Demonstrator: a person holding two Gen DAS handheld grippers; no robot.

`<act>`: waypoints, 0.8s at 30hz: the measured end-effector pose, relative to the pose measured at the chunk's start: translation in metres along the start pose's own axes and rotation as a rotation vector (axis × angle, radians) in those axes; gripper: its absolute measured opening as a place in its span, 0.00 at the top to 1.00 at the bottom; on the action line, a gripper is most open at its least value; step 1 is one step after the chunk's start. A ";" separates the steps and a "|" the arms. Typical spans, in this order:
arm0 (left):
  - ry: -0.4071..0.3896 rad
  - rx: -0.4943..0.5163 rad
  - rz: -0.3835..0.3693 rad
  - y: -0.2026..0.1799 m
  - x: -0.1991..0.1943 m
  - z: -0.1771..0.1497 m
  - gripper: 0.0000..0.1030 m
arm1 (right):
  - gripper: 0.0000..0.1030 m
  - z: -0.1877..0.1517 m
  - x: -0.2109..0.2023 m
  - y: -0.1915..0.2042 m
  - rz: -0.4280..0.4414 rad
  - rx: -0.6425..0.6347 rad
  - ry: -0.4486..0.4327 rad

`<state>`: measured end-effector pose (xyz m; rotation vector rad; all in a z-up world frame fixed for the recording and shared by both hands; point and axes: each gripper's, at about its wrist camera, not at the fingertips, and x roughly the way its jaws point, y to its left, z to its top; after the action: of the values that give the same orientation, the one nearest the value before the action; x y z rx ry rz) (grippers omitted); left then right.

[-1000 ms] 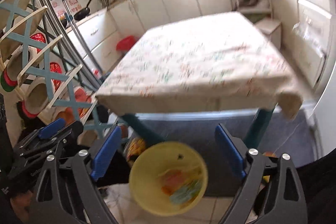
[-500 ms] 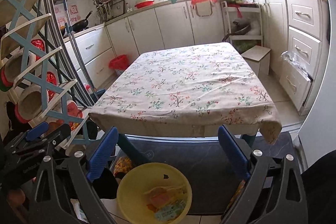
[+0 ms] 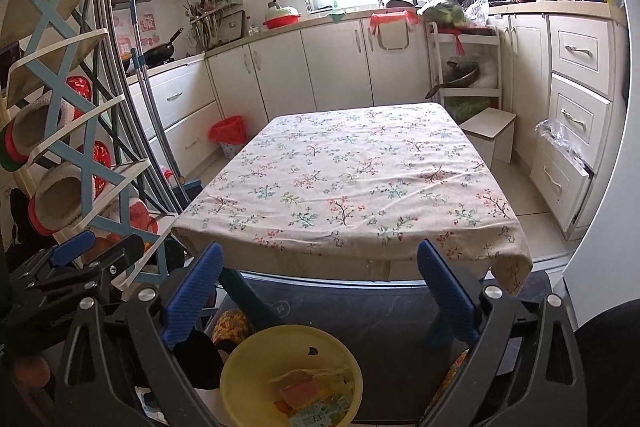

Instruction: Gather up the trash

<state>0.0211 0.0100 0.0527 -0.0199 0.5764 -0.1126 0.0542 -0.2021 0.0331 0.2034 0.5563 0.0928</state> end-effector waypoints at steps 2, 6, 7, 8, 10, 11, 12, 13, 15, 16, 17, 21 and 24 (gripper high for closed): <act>-0.005 -0.002 -0.001 0.000 0.001 0.003 0.08 | 0.08 0.003 0.000 0.001 0.001 -0.002 -0.010; -0.009 -0.008 -0.006 -0.001 0.006 0.010 0.08 | 0.07 0.008 0.002 0.001 0.002 0.000 -0.021; -0.009 -0.009 -0.009 -0.001 0.008 0.013 0.08 | 0.07 0.010 0.002 0.001 0.004 0.001 -0.021; -0.009 -0.008 -0.010 -0.001 0.010 0.014 0.08 | 0.07 0.013 0.004 0.000 0.004 0.005 -0.021; -0.013 -0.001 -0.010 -0.003 0.014 0.019 0.08 | 0.07 0.016 0.006 -0.001 0.005 0.010 -0.024; -0.014 0.002 -0.009 -0.004 0.016 0.022 0.08 | 0.07 0.019 0.008 -0.002 0.003 0.013 -0.026; -0.019 0.005 -0.005 -0.004 0.018 0.025 0.08 | 0.07 0.022 0.011 -0.004 0.000 0.017 -0.029; -0.021 0.004 -0.005 -0.004 0.021 0.027 0.08 | 0.07 0.024 0.012 -0.006 -0.002 0.020 -0.031; -0.022 -0.003 -0.006 -0.004 0.026 0.031 0.08 | 0.07 0.028 0.017 -0.010 -0.014 0.032 -0.036; -0.022 -0.005 -0.006 -0.004 0.030 0.032 0.08 | 0.07 0.030 0.019 -0.013 -0.019 0.041 -0.038; -0.020 -0.006 -0.007 -0.004 0.032 0.034 0.08 | 0.07 0.030 0.021 -0.015 -0.021 0.047 -0.037; -0.021 -0.003 -0.008 -0.005 0.044 0.043 0.08 | 0.07 0.037 0.031 -0.020 -0.029 0.062 -0.034; -0.033 -0.006 -0.008 -0.004 0.053 0.053 0.08 | 0.07 0.046 0.038 -0.020 -0.033 0.057 -0.046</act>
<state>0.0939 -0.0004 0.0685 -0.0300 0.5442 -0.1178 0.1110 -0.2240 0.0471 0.2507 0.5166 0.0399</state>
